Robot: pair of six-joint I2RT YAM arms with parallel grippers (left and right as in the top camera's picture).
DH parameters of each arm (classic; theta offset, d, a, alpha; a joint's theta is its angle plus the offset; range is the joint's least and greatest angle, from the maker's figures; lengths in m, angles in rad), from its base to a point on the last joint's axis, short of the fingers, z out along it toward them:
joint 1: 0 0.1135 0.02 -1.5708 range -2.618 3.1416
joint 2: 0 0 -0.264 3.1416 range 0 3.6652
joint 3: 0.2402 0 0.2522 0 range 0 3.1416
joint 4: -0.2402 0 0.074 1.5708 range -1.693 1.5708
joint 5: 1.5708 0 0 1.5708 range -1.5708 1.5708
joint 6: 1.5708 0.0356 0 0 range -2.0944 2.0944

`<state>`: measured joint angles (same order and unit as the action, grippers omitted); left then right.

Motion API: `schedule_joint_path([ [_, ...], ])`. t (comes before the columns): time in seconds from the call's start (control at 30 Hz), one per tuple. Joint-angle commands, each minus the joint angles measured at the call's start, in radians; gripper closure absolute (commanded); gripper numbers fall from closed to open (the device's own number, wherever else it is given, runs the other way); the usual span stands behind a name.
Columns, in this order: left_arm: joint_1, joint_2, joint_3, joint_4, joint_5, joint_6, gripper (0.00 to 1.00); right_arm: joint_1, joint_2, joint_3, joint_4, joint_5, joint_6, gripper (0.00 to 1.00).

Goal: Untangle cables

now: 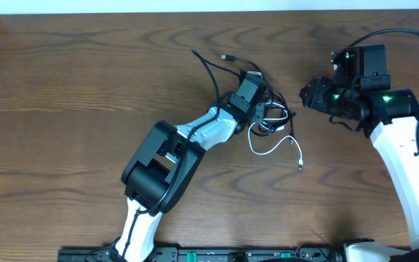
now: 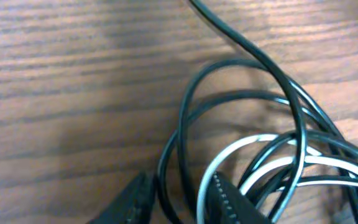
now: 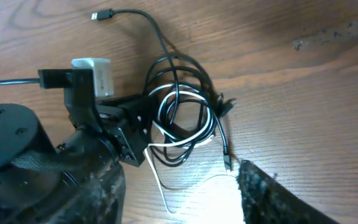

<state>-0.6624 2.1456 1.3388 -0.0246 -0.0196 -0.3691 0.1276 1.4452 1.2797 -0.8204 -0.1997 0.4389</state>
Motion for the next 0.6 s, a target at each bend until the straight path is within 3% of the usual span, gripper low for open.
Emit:
schedule_joint_path([
  [0.0,-0.049,0.058,-0.018,-0.063,-0.167,-0.005,0.78,-0.004,-0.005,0.0,-0.004,0.016,-0.01,0.43],
  [0.1,-0.081,0.057,-0.018,-0.08,-0.257,-0.006,0.92,-0.003,-0.003,0.0,-0.007,0.018,-0.01,0.41],
  [0.2,-0.082,0.009,-0.017,-0.107,-0.238,-0.01,0.92,-0.003,-0.003,-0.001,-0.016,0.017,-0.031,0.4],
  [0.47,-0.029,-0.386,-0.017,-0.26,0.055,-0.009,0.93,-0.003,-0.003,-0.001,-0.001,-0.011,-0.045,0.39],
  [0.57,-0.006,-0.517,-0.017,-0.304,0.165,-0.009,0.92,-0.002,-0.003,-0.001,0.032,-0.106,-0.1,0.38],
])
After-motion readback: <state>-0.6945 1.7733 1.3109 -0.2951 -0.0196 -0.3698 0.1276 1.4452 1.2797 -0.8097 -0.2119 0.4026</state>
